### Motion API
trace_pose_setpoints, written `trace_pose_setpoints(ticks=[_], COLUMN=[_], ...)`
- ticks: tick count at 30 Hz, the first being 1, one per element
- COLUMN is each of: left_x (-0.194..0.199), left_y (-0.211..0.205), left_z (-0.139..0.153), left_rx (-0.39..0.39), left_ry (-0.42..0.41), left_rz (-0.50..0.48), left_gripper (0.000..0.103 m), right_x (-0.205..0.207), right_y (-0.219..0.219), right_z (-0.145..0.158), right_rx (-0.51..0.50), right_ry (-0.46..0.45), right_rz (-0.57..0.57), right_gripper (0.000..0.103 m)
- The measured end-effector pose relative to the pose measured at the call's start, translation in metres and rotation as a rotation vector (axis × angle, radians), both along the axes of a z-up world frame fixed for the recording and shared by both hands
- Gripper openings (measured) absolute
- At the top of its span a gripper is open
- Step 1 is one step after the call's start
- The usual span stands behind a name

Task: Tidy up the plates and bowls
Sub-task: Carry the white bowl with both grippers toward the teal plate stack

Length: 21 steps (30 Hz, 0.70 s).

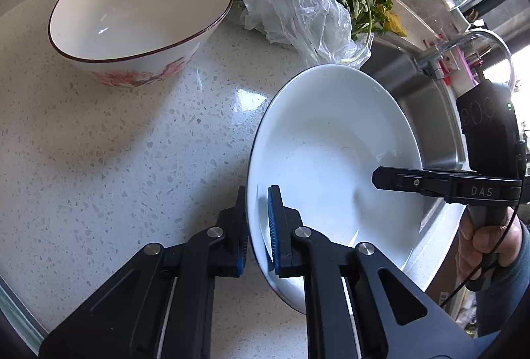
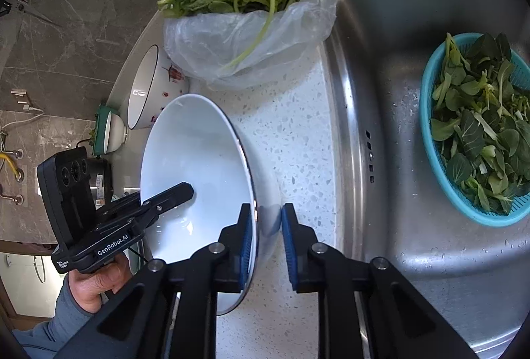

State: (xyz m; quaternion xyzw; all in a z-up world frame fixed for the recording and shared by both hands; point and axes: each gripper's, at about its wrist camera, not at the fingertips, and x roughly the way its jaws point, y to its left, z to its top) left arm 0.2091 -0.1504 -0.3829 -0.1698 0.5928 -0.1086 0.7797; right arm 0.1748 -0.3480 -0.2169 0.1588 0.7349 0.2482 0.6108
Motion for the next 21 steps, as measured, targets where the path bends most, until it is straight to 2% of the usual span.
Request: trace_pose_setpoints(ticks=[13,21], left_x=[-0.015,-0.035], left_y=[0.007,0.017], left_z=[0.011,0.012], left_rx=[0.019,0.025], left_ry=[0.003,0.035], left_rz=[0.001,0.011], left_gripper=[0.009,0.008], right_x=[-0.011,-0.028], right_y=[0.010,0.021], right_z=[0.007,0.011], right_rx=[-0.031,-0.040], right_ry=[0.014,0.034], right_rz=[0.010,0.010], right_gripper=[0.018,0.019])
